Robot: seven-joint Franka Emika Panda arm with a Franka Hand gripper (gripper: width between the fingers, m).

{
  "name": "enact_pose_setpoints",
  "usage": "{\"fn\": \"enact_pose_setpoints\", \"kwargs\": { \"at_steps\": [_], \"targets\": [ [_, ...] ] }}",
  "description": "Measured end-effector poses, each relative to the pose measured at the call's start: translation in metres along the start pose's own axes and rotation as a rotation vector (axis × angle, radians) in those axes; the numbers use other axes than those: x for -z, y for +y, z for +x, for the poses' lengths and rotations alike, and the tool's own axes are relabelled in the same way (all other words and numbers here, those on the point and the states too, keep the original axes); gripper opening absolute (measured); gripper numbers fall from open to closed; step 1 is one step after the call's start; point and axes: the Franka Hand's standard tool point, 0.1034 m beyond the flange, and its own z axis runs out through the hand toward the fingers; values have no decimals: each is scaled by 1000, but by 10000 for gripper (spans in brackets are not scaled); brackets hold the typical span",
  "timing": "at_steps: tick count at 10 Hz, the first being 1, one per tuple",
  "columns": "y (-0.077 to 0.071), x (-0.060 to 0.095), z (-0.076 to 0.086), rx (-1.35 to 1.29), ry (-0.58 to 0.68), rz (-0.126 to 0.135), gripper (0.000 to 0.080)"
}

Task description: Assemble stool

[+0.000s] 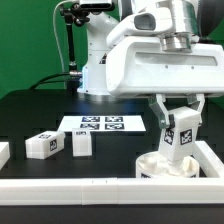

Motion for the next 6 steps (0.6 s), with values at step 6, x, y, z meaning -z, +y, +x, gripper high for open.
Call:
{"fn": "enact_pose_setpoints", "kwargs": {
  "at_steps": [6],
  "targets": [
    [-1, -1, -7, -4, -9, 1, 327]
  ]
}}
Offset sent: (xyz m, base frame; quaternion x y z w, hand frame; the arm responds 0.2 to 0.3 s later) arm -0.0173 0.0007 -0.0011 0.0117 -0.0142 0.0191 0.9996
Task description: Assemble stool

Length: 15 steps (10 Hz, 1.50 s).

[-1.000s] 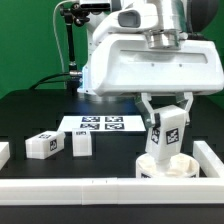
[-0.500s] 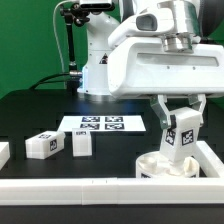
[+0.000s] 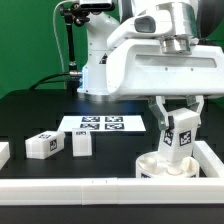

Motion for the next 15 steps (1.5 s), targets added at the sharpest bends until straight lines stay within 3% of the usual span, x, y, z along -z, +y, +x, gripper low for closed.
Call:
{"fn": "enact_pose_setpoints", "kwargs": {
  "at_steps": [9, 15],
  "targets": [
    [-7, -11, -11, 2, -21, 11, 327],
    [-6, -12, -10, 2, -9, 5, 327]
  ]
}}
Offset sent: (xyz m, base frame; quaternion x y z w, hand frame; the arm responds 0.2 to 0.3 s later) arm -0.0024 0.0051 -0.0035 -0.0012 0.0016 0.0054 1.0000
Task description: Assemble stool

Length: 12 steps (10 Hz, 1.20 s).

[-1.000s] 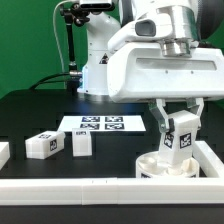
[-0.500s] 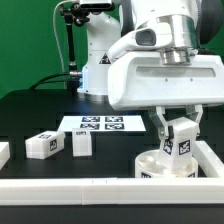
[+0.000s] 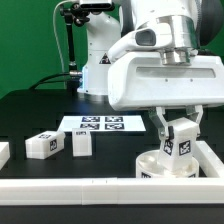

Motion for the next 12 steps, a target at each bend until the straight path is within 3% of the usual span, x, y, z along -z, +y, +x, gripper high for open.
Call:
{"fn": "enact_pose_setpoints", "kwargs": {
  "at_steps": [2, 3, 4, 7, 10, 12],
  "targets": [
    [0, 0, 0, 0, 0, 0, 556],
    [0, 0, 0, 0, -1, 0, 556],
    [1, 0, 1, -2, 0, -1, 631],
    [-2, 6, 8, -3, 10, 0, 649],
    [1, 22, 17, -7, -14, 11, 649],
    [-2, 27, 14, -36, -85, 44, 649]
  ]
}}
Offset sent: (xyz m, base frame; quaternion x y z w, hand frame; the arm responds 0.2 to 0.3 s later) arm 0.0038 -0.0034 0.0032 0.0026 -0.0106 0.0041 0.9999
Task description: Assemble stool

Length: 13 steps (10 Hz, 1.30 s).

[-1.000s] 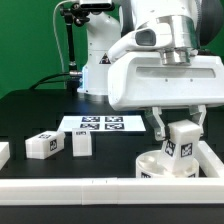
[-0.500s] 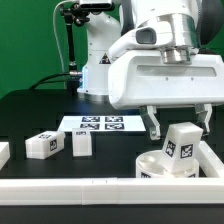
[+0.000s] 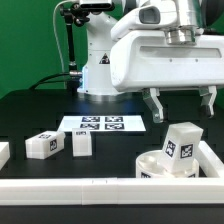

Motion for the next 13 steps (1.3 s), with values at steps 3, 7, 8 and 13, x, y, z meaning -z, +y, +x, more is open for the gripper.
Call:
{"fn": "enact_pose_setpoints", "kwargs": {
  "at_steps": [3, 7, 8, 13],
  "targets": [
    [-1, 6, -4, -38, -113, 48, 649],
    [-10, 5, -7, -35, -236, 97, 649],
    [-8, 0, -6, -15, -238, 101, 649],
    [-11, -7, -7, 40, -321, 140, 649]
  ]
}}
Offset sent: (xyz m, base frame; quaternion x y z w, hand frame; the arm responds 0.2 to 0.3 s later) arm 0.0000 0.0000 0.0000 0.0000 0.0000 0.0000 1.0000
